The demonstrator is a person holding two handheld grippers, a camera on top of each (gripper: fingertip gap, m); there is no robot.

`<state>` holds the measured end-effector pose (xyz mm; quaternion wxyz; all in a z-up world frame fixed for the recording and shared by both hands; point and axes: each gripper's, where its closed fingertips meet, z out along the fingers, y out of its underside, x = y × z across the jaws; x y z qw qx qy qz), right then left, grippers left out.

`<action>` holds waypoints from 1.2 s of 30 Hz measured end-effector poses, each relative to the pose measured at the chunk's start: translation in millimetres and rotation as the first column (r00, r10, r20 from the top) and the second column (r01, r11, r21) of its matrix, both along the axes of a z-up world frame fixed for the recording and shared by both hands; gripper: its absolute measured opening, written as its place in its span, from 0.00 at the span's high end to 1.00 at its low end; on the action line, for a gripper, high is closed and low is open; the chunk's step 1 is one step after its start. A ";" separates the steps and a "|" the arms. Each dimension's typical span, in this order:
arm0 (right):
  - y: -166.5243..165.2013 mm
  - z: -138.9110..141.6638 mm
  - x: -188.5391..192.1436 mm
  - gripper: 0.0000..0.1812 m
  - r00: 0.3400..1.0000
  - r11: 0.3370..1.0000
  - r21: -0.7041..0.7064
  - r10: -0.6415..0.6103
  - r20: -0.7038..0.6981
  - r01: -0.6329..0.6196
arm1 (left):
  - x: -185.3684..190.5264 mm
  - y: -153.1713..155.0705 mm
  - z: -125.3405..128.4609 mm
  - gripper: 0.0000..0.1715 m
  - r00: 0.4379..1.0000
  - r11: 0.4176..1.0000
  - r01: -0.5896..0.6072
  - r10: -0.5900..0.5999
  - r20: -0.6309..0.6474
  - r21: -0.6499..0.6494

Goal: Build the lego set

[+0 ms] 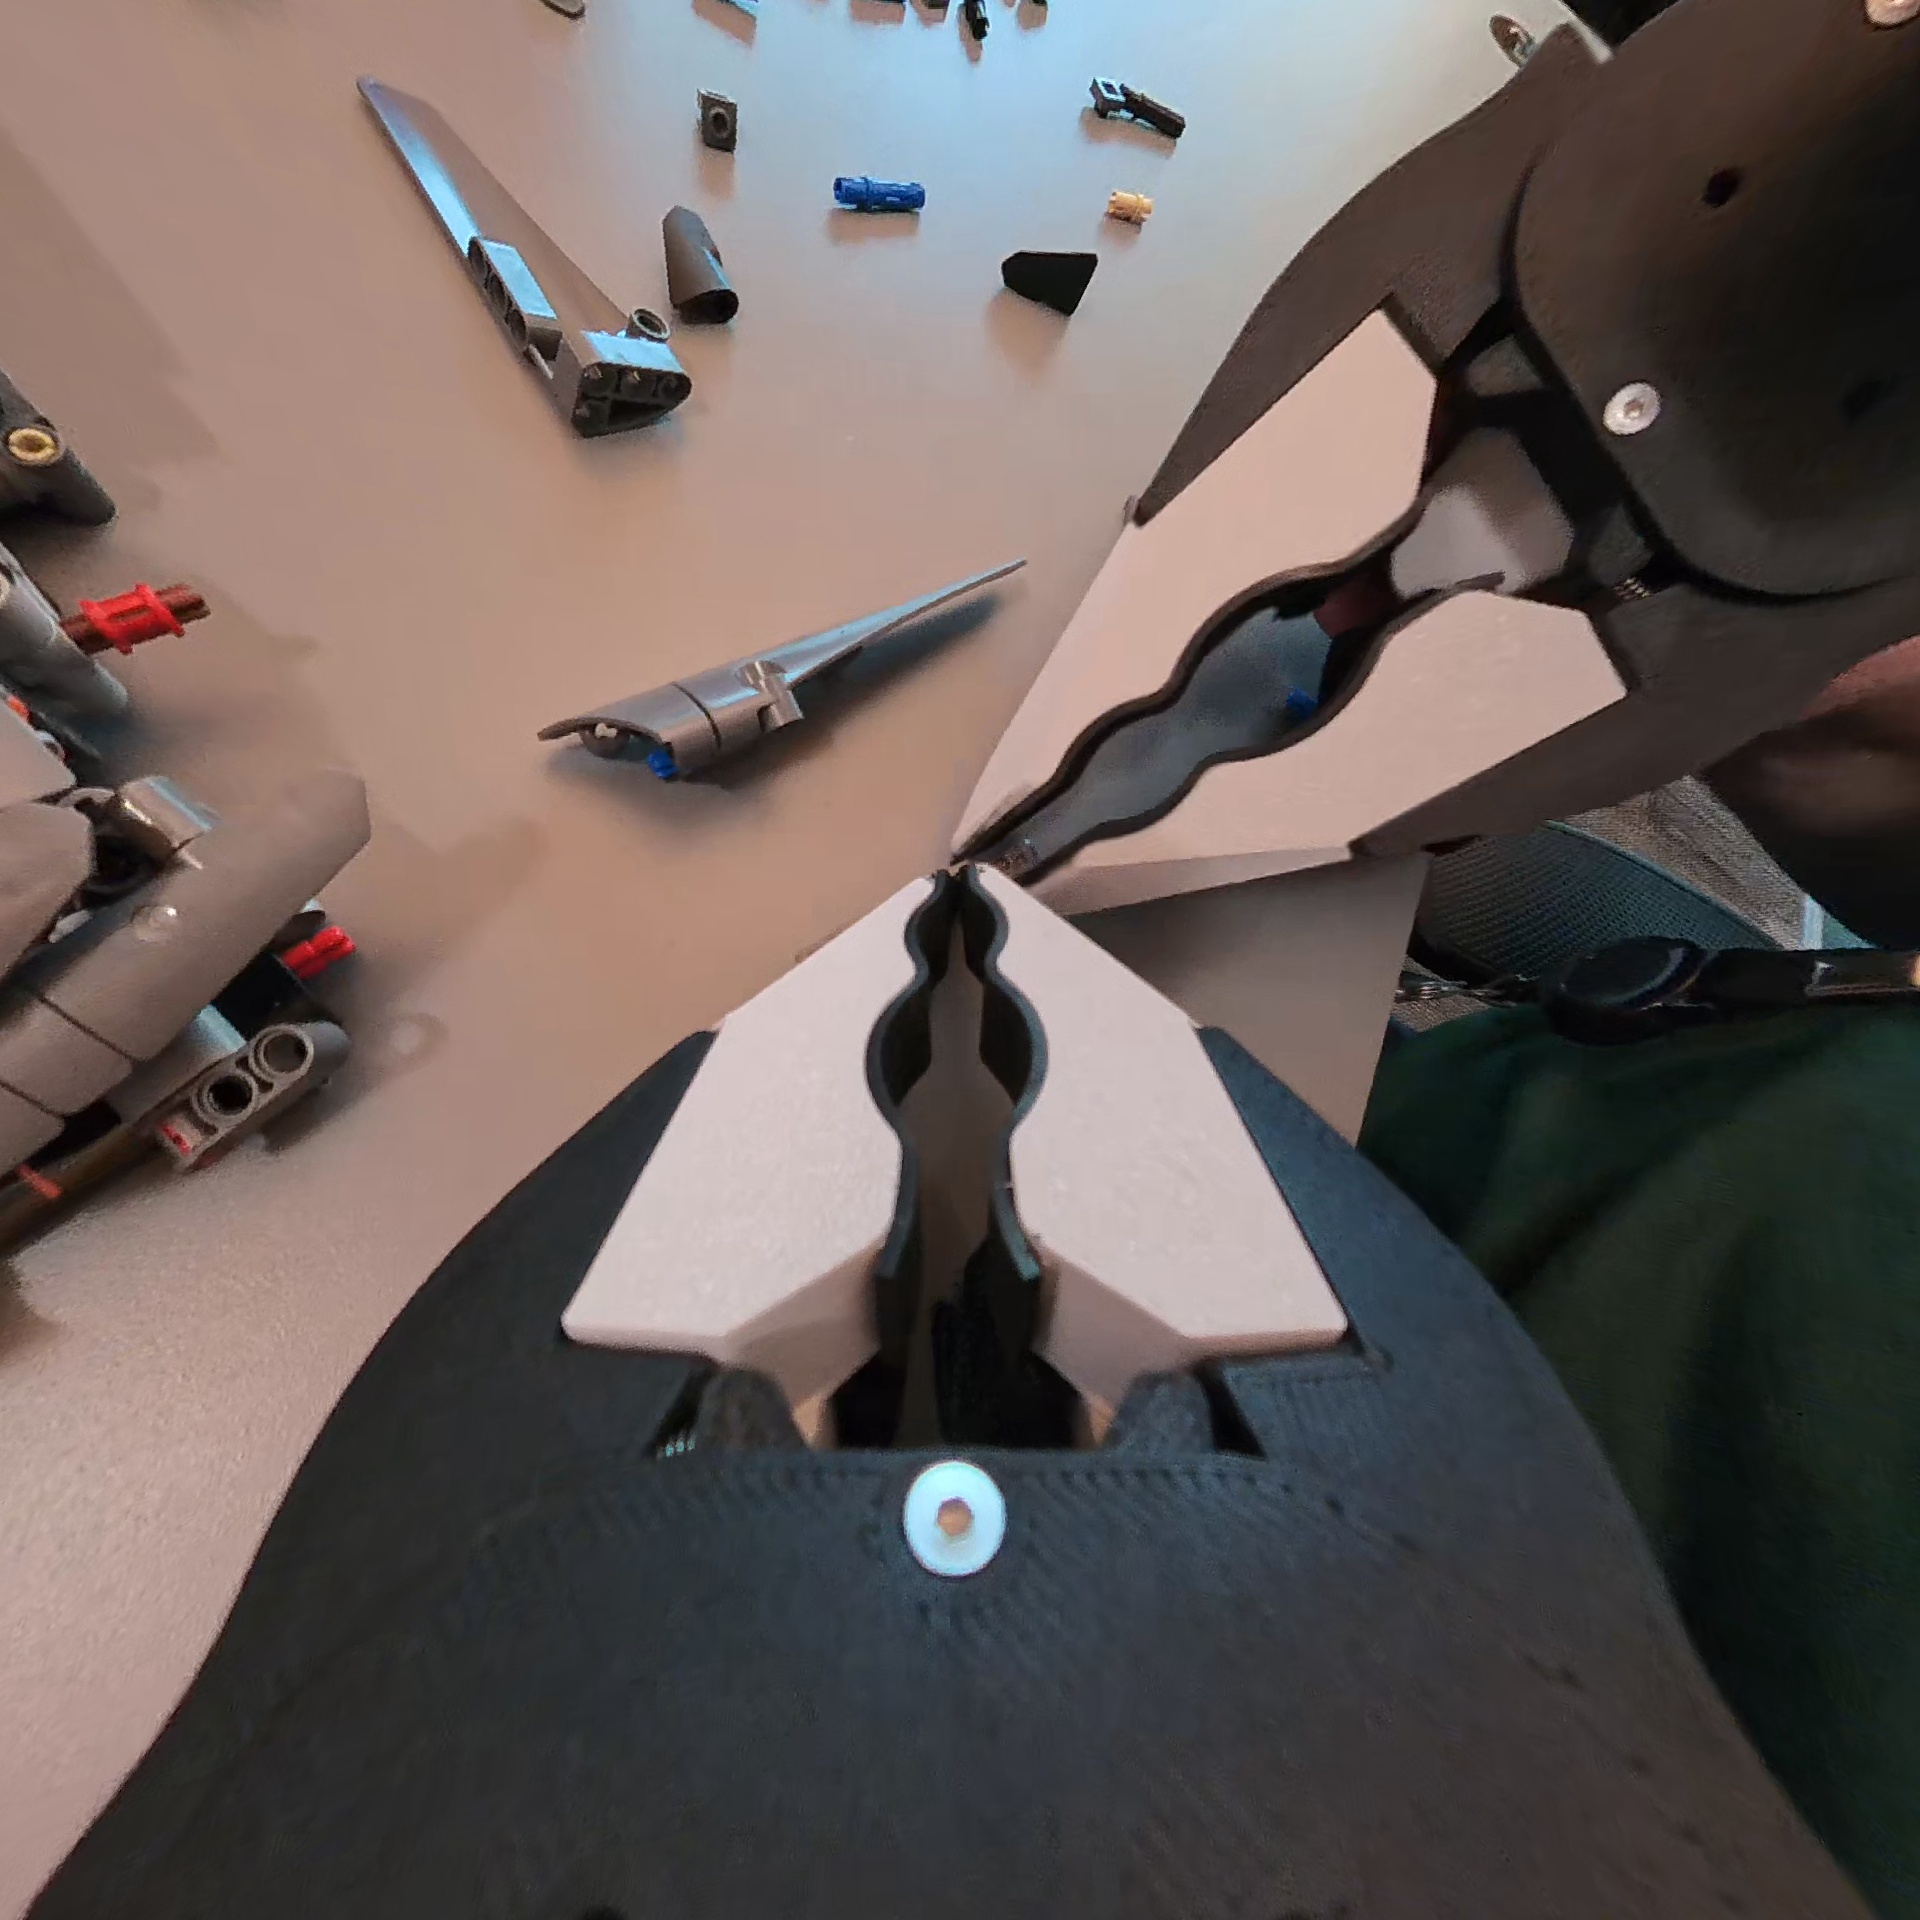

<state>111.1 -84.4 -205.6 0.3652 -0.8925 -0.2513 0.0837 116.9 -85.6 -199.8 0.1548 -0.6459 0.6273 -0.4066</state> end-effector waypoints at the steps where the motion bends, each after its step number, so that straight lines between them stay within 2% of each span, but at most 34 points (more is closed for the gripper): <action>1: 0.3 -0.1 0.1 0.97 1.000 1.000 -0.002 0.001 -0.007 -0.001 | -0.3 0.2 0.1 1.00 1.000 1.000 -0.003 0.003 0.000 -0.005; 10: 3.8 9.6 2.6 0.97 0.997 0.996 0.073 0.048 0.059 -0.052 | -2.4 2.1 14.8 0.92 0.997 1.000 0.007 -0.008 0.076 0.021; 15: 5.8 35.0 8.8 0.97 0.978 0.973 0.194 0.092 0.185 -0.128 | -6.3 31.4 54.2 0.85 0.985 0.988 -0.039 0.013 0.169 0.152; 18: 10.9 59.6 18.3 0.97 0.975 0.947 0.294 0.065 0.213 -0.127 | -9.6 53.8 78.6 0.79 0.974 0.984 -0.096 0.062 0.217 0.153; 20: 14.9 79.9 28.8 0.97 0.976 0.922 0.375 0.013 0.216 -0.095 | -12.7 63.4 92.6 0.77 0.959 0.988 -0.139 0.116 0.258 0.073; 22: 17.5 100.7 34.9 0.97 0.980 0.887 0.456 -0.026 0.195 -0.068 | -14.1 64.6 104.0 0.75 0.935 0.985 -0.152 0.168 0.312 -0.077; 24: 20.7 118.6 37.1 0.97 0.983 0.847 0.530 -0.056 0.172 -0.044 | -11.4 54.0 109.2 0.74 0.922 0.966 -0.097 0.178 0.345 -0.238; 28: 26.7 138.2 26.2 0.97 0.983 0.776 0.627 -0.053 0.178 -0.071 | 2.7 32.5 119.6 0.72 0.899 0.880 0.030 0.184 0.398 -0.473; 30: 29.0 141.8 20.0 0.97 0.976 0.753 0.650 -0.048 0.211 -0.103 | 8.1 27.0 129.4 0.74 0.879 0.847 0.082 0.187 0.439 -0.525; 36: 30.8 143.3 10.6 0.97 0.955 0.721 0.669 -0.032 0.296 -0.183 | 14.1 23.2 145.2 0.94 0.834 0.815 0.155 0.195 0.516 -0.559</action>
